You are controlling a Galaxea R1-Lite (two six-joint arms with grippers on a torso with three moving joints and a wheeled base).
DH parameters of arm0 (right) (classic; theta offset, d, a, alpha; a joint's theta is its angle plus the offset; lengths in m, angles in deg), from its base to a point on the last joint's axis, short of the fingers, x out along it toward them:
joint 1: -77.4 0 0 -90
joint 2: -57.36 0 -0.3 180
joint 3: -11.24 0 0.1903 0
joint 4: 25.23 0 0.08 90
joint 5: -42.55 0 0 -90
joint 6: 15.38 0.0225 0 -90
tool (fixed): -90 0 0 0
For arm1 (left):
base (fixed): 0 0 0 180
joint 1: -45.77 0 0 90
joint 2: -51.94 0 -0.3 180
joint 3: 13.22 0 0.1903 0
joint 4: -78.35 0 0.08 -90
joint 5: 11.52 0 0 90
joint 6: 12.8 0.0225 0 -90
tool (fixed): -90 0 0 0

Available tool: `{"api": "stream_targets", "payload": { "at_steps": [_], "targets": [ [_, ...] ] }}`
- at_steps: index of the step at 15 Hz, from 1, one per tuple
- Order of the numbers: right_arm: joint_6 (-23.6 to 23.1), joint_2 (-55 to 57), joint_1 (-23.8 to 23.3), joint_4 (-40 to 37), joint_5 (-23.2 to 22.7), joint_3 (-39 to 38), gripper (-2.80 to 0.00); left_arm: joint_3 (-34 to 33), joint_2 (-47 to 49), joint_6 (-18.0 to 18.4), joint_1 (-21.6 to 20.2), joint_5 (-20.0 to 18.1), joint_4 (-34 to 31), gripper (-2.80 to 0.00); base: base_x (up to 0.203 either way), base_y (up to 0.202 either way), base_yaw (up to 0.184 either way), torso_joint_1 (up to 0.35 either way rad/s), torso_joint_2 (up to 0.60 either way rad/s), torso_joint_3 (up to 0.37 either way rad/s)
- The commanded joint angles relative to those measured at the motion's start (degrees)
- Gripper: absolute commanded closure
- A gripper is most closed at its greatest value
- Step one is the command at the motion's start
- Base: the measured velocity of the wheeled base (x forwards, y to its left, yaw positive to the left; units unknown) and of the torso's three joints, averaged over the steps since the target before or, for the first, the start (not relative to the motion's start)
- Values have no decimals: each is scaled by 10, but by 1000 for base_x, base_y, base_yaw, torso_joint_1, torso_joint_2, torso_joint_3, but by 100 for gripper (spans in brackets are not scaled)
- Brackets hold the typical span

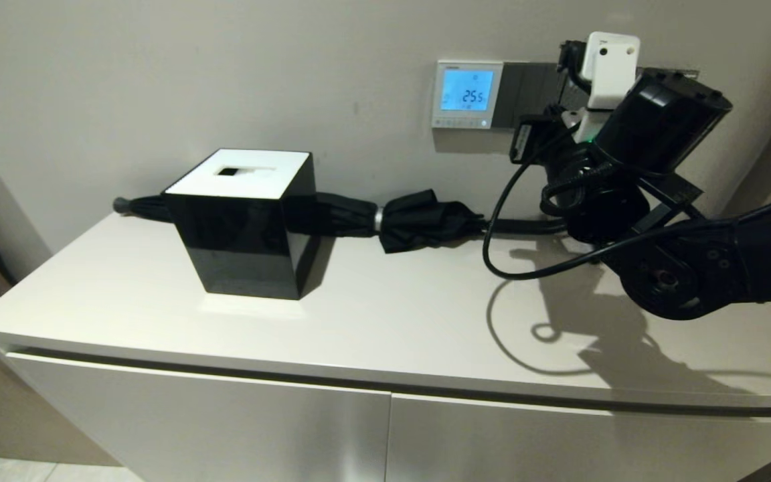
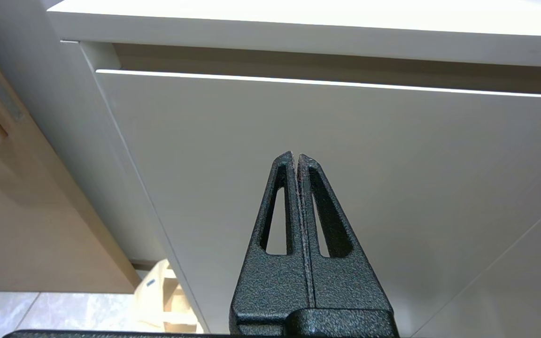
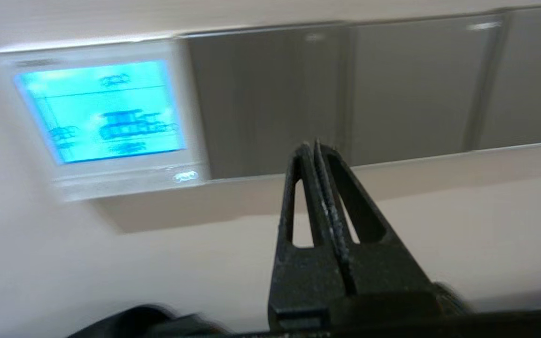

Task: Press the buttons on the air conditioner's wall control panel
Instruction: Turn off the central air conditioner

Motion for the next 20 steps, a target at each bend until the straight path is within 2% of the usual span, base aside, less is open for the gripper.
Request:
{"api": "stream_targets", "payload": {
  "at_steps": [1, 16, 20],
  "targets": [
    [-1, 16, 17, 0, 2, 16, 0, 0, 0, 0, 0, 0, 0, 0, 0, 0, 0, 0, 0, 0],
    [-2, 101, 21, -3, -6, 95, 0, 0, 1, 0, 0, 0, 0, 0, 0, 0, 0, 0, 0, 0],
    [-2, 111, 21, -6, -22, 121, 0, 0, 0, 0, 0, 0, 0, 0, 0, 0, 0, 0, 0, 0]
  ]
}}
